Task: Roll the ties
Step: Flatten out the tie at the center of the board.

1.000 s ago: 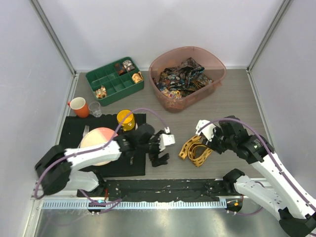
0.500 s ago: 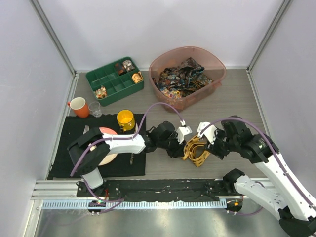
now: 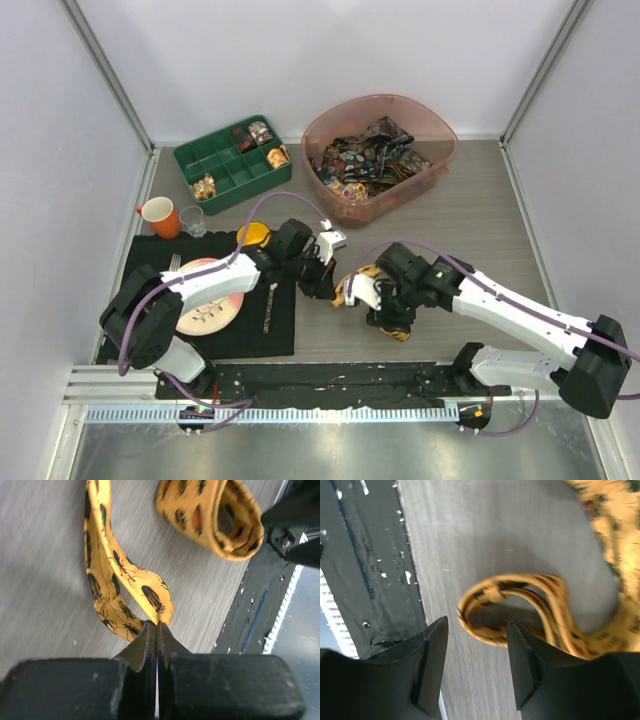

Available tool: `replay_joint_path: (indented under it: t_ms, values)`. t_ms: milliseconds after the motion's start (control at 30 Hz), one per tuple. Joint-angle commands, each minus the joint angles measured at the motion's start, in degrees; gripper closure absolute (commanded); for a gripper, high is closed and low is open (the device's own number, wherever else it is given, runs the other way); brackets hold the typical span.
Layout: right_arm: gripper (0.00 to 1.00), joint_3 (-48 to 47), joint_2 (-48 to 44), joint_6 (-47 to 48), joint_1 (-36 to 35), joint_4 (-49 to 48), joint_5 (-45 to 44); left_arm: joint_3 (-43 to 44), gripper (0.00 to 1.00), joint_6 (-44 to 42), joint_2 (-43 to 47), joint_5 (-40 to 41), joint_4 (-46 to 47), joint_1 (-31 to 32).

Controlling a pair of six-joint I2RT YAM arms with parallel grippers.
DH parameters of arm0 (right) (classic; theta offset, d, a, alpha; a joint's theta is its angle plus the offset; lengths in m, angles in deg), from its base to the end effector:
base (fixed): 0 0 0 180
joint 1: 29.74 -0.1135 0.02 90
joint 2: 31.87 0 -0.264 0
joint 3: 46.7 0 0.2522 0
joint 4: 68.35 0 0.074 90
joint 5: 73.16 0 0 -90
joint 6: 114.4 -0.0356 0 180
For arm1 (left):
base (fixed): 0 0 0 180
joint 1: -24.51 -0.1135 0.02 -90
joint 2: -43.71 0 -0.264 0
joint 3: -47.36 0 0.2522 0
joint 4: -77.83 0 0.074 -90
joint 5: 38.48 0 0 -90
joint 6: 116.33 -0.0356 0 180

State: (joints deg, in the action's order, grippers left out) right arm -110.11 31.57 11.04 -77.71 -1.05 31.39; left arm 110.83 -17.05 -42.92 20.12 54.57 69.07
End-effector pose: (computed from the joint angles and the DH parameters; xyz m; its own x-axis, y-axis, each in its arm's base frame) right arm 0.1246 0.1515 0.2494 -0.0488 -0.8925 -0.4484 -0.9968 0.0719 -0.0346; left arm 0.2067 -0.2295 0.2022 -0.6472 0.4442 -0.6195 0.7604 0.4335 -0.4837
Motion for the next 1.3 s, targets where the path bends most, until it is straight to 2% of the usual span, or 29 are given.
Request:
replay_joint_path:
  t_ms: [0, 167, 233, 267, 300, 333, 367, 433, 467, 500, 533, 567, 633, 667, 700, 733, 767, 800, 867, 933, 1000, 1033, 1067, 1133, 1233, 1267]
  values:
    - [0.45, 3.7, 1.2, -0.5, -3.1, -6.3, -0.3, 0.3, 0.99, 1.6, -2.0, -5.0, -3.7, -1.8]
    - [0.45, 6.2, 3.1, 0.1, -4.3, -10.0, -0.7, 0.9, 1.0, 3.4, -3.8, -7.8, -4.2, -4.6]
    - [0.51, 7.8, 3.2, 1.9, -4.9, -10.4, -1.4, 1.1, 1.0, 3.3, -4.2, -7.8, -4.7, -5.4]
    - [0.56, 8.4, 3.2, 2.6, -4.8, -10.1, -4.1, 1.3, 1.0, 3.2, -4.2, -8.0, -5.0, -5.6]
    - [0.76, 9.6, 2.9, 5.1, -4.8, -9.4, -6.1, 1.3, 1.0, 3.1, -4.2, -8.0, -5.4, -6.2]
    - [0.9, 10.2, 2.4, 6.0, -4.7, -8.0, -8.8, 1.4, 1.0, 2.9, -4.0, -8.1, -5.7, -6.5]
    - [0.99, 11.0, 1.5, 7.5, -2.9, -7.2, -12.3, 1.4, 1.0, 2.7, -4.0, -8.3, -6.7, -6.8]
    - [0.99, 12.2, -4.2, 14.0, 1.8, -3.6, -13.1, 1.4, 1.0, 2.2, -3.5, -8.4, -7.5, -7.5]
    - [0.99, 12.4, -6.4, 16.8, 8.7, -2.5, -13.2, 1.4, 1.0, 1.9, -2.8, -8.2, -8.2, -7.6]
    - [0.99, 12.5, -8.3, 19.8, 11.5, -1.1, -13.8, 1.4, 1.0, 1.4, -2.5, -8.0, -9.4, -7.9]
    - [0.99, 12.6, -12.1, 26.7, 15.1, 1.3, -14.2, 1.2, 1.0, 1.4, -2.1, -8.0, -9.7, -8.3]
    - [0.98, 12.9, -13.8, 30.1, 17.9, 1.9, -14.3, 1.0, 1.0, 1.3, -1.1, -8.0, -9.9, -8.6]
    - [0.89, 13.9, -16.7, 38.4, 27.9, 1.7, -16.0, 0.8, 1.0, 0.5, -0.2, -7.1, -11.4, -9.4]
    - [0.79, 13.9, -16.5, 41.1, 31.2, 1.5, -15.6, 0.6, 1.0, 0.1, 0.1, -6.7, -12.0, -9.7]
    - [0.75, 13.2, -15.8, 42.6, 39.5, 1.0, -15.3, 0.6, 1.0, -0.4, 0.7, -6.1, -12.8, -10.4]
    - [0.71, 12.5, -12.8, 44.6, 43.4, -0.6, -12.2, 0.5, 1.0, -0.6, 0.9, -5.5, -14.4, -10.7]
    - [0.64, 11.3, -10.5, 45.1, 47.2, -1.2, -11.4, 0.6, 1.0, -0.8, 1.2, -5.0, -15.4, -11.4]
    - [0.64, 8.2, -8.1, 44.6, 55.1, -2.0, -10.7, 0.5, 1.0, -0.8, 1.9, -4.9, -15.9, -11.9]
    - [0.61, 3.8, 1.2, 40.3, 60.9, -4.7, -10.0, 0.3, 1.0, -0.6, 2.7, -4.8, -16.8, -12.7]
    - [0.6, -4.9, 8.1, 35.8, 65.7, -3.0, -10.1, 0.4, 1.0, -0.3, 3.7, -5.5, -17.2, -12.9]
    - [0.56, -15.1, 14.6, 31.4, 67.6, 4.6, -5.8, 0.5, 1.0, 0.2, 4.3, -6.0, -17.6, -12.9]
    - [0.5, -17.8, 15.7, 30.4, 67.8, 7.6, -3.5, 0.7, 1.0, 0.7, 4.5, -6.1, -17.7, -12.8]
    - [0.39, -21.7, 16.4, 29.7, 67.6, 10.5, 1.1, 0.8, 1.0, 0.9, 4.4, -6.3, -17.6, -12.9]
    - [0.34, -23.8, 16.5, 25.6, 65.5, 16.4, 4.6, 1.4, 1.0, 1.0, 4.0, -6.2, -17.5, -12.8]
    - [0.3, -23.9, 14.3, 16.9, 54.9, 18.6, 7.1, 1.8, 1.0, 0.9, 3.5, -5.8, -17.1, -12.9]
    - [0.29, -22.4, 13.7, 14.2, 48.8, 17.9, 7.0, 1.9, 1.0, 0.6, 3.5, -5.6, -17.2, -12.9]
